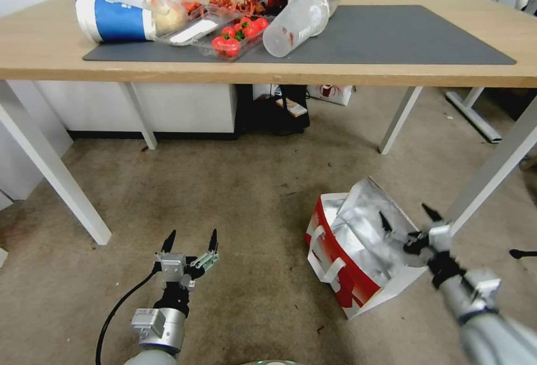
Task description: Pick up the food delivery bag from the floor and place it on the table.
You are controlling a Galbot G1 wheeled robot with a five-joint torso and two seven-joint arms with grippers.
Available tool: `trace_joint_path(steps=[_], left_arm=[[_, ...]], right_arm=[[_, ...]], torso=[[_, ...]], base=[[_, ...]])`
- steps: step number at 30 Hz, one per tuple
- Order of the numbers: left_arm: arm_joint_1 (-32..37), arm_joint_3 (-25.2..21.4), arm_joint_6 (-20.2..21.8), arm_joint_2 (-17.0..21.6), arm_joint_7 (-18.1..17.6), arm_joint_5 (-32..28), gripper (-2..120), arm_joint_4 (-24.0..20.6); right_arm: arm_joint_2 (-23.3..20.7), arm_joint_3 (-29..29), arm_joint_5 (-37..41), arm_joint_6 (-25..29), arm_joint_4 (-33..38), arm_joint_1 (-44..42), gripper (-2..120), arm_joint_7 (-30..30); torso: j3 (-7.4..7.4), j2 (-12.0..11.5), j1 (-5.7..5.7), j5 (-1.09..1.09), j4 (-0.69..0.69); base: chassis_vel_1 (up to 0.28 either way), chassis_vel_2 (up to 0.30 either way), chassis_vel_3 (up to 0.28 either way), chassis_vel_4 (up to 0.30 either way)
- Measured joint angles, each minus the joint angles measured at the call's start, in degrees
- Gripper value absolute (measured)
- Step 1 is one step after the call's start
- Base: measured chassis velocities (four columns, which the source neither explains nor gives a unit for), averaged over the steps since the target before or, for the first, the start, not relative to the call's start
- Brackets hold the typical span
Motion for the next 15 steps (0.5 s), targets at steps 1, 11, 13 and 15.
trace_joint_path(steps=[1,11,13,15], left_arm=[[0.0,0.0,0.0,0.0,0.0,0.0,100,0.0],[0.39,-0.36,-0.02,-0.34,-0.3,-0.01,100,-0.09],[0.73,-0.37,-0.21,-0.51,-0.41,0.0,100,0.07],[0.78,-0.37,-0.36,-0.62,-0.57,0.08,100,0.19]], right_arm=[[0.0,0.0,0.0,0.0,0.0,0.0,100,0.0],[-10.5,-4.35,-1.24,-3.31,-13.2,4.71,100,-7.0],[-10.13,-4.64,-3.41,-3.46,-14.51,4.69,100,-8.42],[-9.88,-4.85,-4.05,-3.48,-15.07,4.62,100,-9.1]], torso=[[0.0,0.0,0.0,0.0,0.0],[0.0,0.09,0.02,0.0,-0.02],[0.0,0.11,0.01,-0.01,-0.02],[0.0,0.11,0.02,0.0,-0.03]], base=[[0.0,0.0,0.0,0.0],[0.0,0.0,0.0,0.0],[0.0,0.0,0.0,0.0],[0.0,0.0,0.0,0.0]])
